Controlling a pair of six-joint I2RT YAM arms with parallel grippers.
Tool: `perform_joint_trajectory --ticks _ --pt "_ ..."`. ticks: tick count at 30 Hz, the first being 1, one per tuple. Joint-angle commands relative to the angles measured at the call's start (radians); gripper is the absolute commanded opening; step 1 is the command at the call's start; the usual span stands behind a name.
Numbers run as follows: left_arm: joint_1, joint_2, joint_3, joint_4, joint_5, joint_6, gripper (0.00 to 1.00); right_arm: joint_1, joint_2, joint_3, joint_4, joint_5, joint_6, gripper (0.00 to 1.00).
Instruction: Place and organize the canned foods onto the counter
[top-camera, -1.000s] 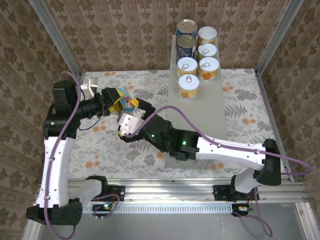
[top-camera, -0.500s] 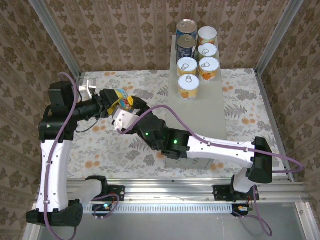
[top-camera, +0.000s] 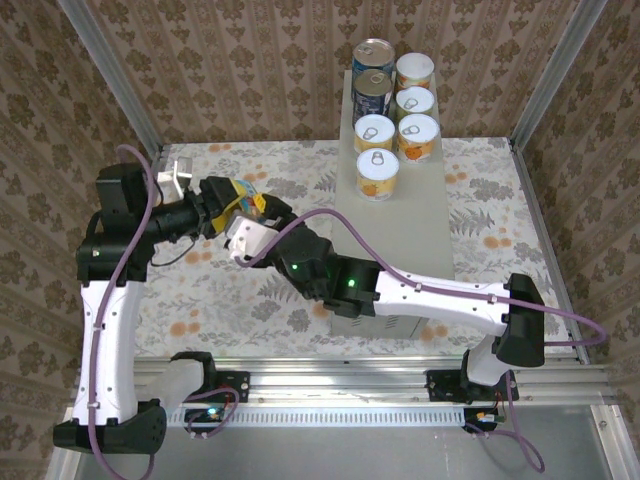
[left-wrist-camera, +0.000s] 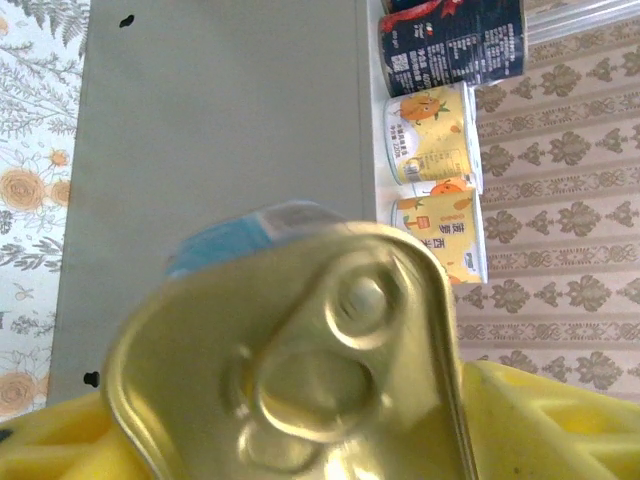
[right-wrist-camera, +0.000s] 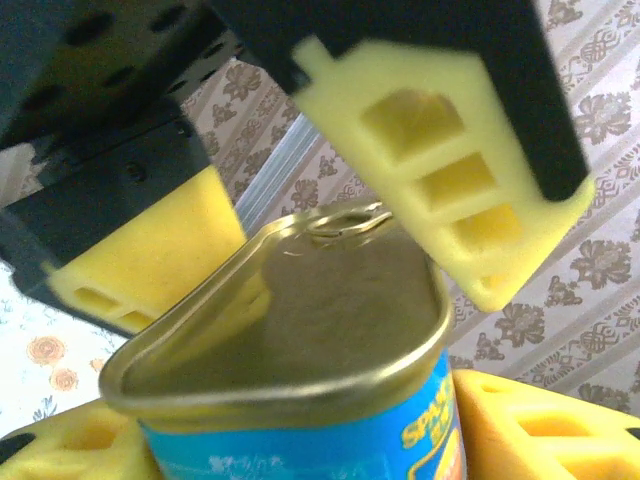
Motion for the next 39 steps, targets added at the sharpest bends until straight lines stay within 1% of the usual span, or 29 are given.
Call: perform_joint_trajectory --ticks 1,4,5,7,12,17,21,25,31,39 --pt "0.002 -0.029 0.032 -0.007 0.042 0.078 0.76 -0.011 -0.054 0.005 0.069 -0.017 0.057 0.52" --pt "0.006 -0.031 0.048 -0.008 0.022 0.106 0.86 -0.011 -0.071 0.010 0.029 -0.032 0.081 0.52" --pt "0.008 -0.030 0.051 -0.002 0.015 0.112 0.93 -0.011 -0.079 0.009 0.016 -0.036 0.088 0.52" --pt "0.014 -0.027 0.057 0.013 0.008 0.122 0.99 -0.013 -0.096 0.004 -0.004 -0.049 0.106 0.51" --pt "0.016 -0.015 0.025 0.113 0.031 0.080 1.00 -0.028 -0.122 -0.005 -0.040 -0.068 0.136 0.50" --pt "0.027 -0.005 0.033 0.122 0.030 0.089 1.00 -0.032 -0.139 -0.013 -0.047 -0.083 0.151 0.49" --pt "0.071 -0.017 0.044 0.147 0.031 0.095 1.00 -0.043 -0.167 -0.019 -0.055 -0.134 0.184 0.49" --pt "0.138 -0.026 0.050 0.167 0.051 0.109 1.00 -0.050 -0.217 -0.021 -0.084 -0.193 0.240 0.49" --pt "0.208 -0.032 0.024 0.236 0.071 0.102 1.00 -0.062 -0.374 -0.071 -0.112 -0.251 0.337 0.49" --pt "0.221 -0.008 -0.003 0.322 0.087 0.082 1.00 -0.088 -0.614 -0.184 -0.251 -0.248 0.436 0.50"
